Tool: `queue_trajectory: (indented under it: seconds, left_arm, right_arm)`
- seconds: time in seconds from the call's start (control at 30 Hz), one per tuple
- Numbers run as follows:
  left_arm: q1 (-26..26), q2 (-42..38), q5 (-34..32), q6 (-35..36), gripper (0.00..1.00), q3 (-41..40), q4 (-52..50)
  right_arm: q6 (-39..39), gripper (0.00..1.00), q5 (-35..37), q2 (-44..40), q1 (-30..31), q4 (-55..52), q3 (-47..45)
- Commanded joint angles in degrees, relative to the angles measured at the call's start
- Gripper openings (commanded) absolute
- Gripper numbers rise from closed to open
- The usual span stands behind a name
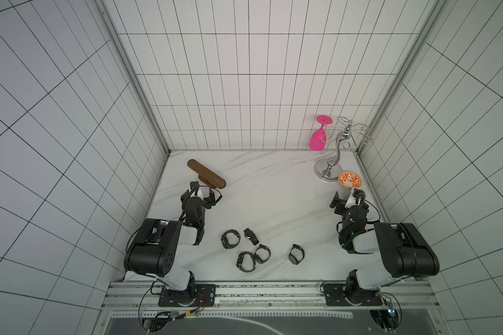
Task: Place watch on stand
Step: Move the stand to the center of the board.
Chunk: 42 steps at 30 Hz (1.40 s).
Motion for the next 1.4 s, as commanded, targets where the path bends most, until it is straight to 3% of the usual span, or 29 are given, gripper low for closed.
queue_trajectory:
  seconds: [0.0,0.67,0.9,1.0,1.13,1.27,1.37]
  left_arm:
    - [-0.13,-0.69,-0.47,0.08,0.97,0.79,1.01]
    - [-0.12,-0.76,-0.60,0.03,0.98,0.72,1.04]
    - [-2.02,-9.22,-10.32,-0.41,0.98,-3.32,2.88]
    - [-4.07,-16.69,-13.92,-1.23,0.98,-3.07,-3.74]
    - [-4.26,-26.49,-16.87,-10.66,0.98,2.47,-23.16]
    - [-4.02,-31.85,-20.32,-20.69,0.98,9.51,-39.07]
    - [-2.24,-33.80,-18.22,-31.08,0.98,12.60,-47.53]
  right_arm:
    - [-1.27,1.00,0.64,0.33,0.66,2.20,1.30]
    - [-1.27,0.99,0.57,0.30,0.71,2.22,1.30]
    - [-2.85,1.00,-2.76,-2.60,0.79,4.46,-0.98]
    - [-4.08,1.00,-1.37,-9.58,2.63,-5.41,0.52]
    - [-2.02,1.00,-5.28,-16.77,3.16,-18.74,5.67]
    - [6.81,1.00,-9.96,-23.74,3.06,-24.40,7.38]
    - [16.81,1.00,-9.71,-28.51,2.82,-32.71,10.27]
